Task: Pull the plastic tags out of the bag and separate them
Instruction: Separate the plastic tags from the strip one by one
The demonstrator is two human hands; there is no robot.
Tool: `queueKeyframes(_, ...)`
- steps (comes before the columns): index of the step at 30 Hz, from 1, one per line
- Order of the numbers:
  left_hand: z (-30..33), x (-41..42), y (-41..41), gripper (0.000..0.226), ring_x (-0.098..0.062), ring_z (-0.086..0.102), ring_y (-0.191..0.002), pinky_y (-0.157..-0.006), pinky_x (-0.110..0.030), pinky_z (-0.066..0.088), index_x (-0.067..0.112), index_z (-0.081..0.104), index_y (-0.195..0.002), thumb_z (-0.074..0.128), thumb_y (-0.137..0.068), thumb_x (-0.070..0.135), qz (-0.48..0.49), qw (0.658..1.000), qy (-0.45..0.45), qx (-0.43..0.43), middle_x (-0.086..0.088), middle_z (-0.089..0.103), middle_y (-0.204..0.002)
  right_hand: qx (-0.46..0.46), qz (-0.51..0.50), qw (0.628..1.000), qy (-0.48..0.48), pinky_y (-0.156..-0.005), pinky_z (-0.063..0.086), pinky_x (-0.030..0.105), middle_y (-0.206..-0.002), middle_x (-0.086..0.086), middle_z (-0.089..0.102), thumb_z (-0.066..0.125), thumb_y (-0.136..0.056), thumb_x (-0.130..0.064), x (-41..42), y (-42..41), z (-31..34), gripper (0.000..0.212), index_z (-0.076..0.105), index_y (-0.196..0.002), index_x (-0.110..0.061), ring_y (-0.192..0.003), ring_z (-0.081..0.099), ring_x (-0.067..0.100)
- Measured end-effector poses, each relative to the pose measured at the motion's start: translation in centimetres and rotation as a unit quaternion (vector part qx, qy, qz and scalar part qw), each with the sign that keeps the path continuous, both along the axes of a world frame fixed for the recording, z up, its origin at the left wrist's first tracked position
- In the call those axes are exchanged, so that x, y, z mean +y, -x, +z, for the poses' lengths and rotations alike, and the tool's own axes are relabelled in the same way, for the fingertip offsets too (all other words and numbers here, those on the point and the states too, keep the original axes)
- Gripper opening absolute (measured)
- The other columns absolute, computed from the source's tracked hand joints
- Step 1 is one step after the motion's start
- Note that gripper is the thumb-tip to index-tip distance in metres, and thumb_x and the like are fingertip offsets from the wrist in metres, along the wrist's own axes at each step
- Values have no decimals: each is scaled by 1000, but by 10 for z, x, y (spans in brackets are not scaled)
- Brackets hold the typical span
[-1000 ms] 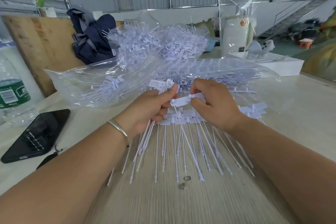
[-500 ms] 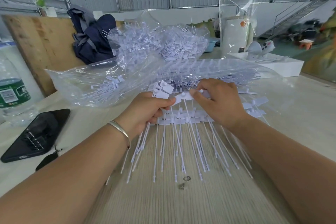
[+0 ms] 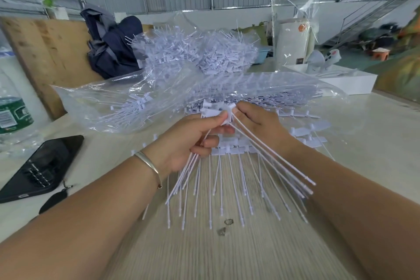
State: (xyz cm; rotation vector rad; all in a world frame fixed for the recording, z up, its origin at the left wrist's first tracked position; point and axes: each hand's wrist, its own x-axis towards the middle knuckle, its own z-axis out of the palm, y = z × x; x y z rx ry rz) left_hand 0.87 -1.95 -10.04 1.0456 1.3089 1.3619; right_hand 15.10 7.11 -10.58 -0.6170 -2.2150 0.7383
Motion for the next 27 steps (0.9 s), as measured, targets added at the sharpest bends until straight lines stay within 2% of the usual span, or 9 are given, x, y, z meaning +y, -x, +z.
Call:
queueKeyframes(2,2,0,2,38,-3,31,-41,-32,-12,19,14,63,-102,69,-72,37,-2,1000,9,-4,-9,71,-90,0,-35,999,-33,-87,37,44,-65,-7,45,44,-98,-34,3,0,-1,32,45,-68,-23,-69,45,15)
queueKeyframes(4,3,0,6,21,-3,29,-38,-31,-12,16,17,59,-90,67,-79,32,6,1000,22,-21,-4,66,-77,-8,-58,997,-43,-86,39,43,-67,-7,47,46,-96,-40,8,-1,-2,29,52,-78,-19,-70,47,11)
queueKeyframes(8,1,2,16,12,-3,27,-33,-29,-13,15,18,52,-84,58,-93,23,61,996,34,-55,1,56,-59,22,-70,997,-29,-66,34,31,-56,-9,43,50,-92,-48,13,-3,-4,31,54,-80,-20,-58,46,-2)
queueKeyframes(12,-1,2,18,16,-2,24,-36,-30,-13,17,15,57,-78,72,-75,16,85,996,26,-23,5,45,-57,18,-73,996,-42,-67,32,30,-58,-11,46,55,-91,-43,14,-4,-5,25,55,-84,-20,-60,46,-4)
queueKeyframes(15,-3,3,18,14,-3,27,-36,-29,-13,19,9,57,-82,68,-80,-1,115,993,24,-22,5,48,-55,11,-64,997,-39,-72,32,32,-65,-8,46,55,-91,-31,13,-4,-4,16,55,-83,-17,-67,44,4)
queueKeyframes(17,-4,5,18,10,-3,29,-36,-29,-14,19,6,57,-81,63,-86,-1,127,991,37,-27,1,48,-60,9,-61,997,-38,-72,32,33,-66,-8,46,53,-91,-23,13,-5,-2,12,52,-80,-20,-69,43,7)
queueKeyframes(20,-5,5,18,12,-6,34,-37,-30,-14,21,4,56,-80,56,-91,-2,130,990,47,-34,-5,54,-67,7,-53,997,-52,-68,30,33,-64,-7,41,51,-91,-14,12,-5,0,19,45,-73,-19,-67,39,12)
queueKeyframes(23,-5,4,18,11,-7,38,-37,-31,-13,23,5,56,-85,51,-95,2,105,993,44,-34,-5,63,-62,4,-45,996,-83,-66,29,33,-65,-6,38,50,-92,-12,12,-5,0,23,41,-72,-17,-70,38,17)
queueKeyframes(27,-5,4,16,16,-7,42,-43,-32,-13,24,8,60,-88,49,-98,11,80,996,44,19,-3,67,-61,-11,-27,991,-131,-69,35,34,-74,-1,46,52,-94,-16,11,-3,-2,15,48,-79,-14,-78,42,20)
